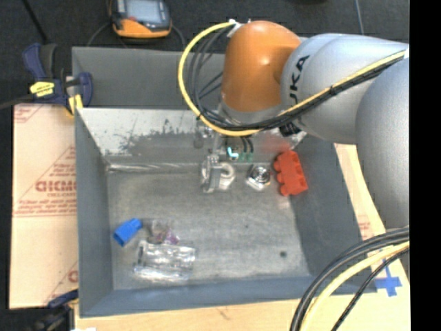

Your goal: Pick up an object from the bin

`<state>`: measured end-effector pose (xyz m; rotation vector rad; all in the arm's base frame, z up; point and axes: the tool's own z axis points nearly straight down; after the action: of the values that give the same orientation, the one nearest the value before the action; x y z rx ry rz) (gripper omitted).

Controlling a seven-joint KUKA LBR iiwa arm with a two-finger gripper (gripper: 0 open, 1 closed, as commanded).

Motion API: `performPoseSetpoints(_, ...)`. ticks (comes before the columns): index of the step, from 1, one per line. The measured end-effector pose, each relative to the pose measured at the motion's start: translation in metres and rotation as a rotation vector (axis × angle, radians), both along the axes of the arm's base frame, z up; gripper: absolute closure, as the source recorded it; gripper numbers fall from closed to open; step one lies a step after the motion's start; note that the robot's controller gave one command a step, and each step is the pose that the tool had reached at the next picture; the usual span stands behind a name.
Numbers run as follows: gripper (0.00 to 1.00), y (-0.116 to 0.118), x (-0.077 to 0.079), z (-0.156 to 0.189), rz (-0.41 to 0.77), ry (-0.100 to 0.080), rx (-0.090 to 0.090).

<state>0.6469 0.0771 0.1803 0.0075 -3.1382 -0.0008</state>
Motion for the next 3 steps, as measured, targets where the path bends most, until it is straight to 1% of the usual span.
performPoseSetpoints(1,0.00,0.080,-0.081,-0.100,0.079,0.002,0.001)
performPoseSetpoints(2,0.00,0.128,-0.093,-0.108,0.085,-0.010,0.003)
performPoseSetpoints(3,0.00,0.157,-0.088,-0.109,0.115,-0.010,0.001)
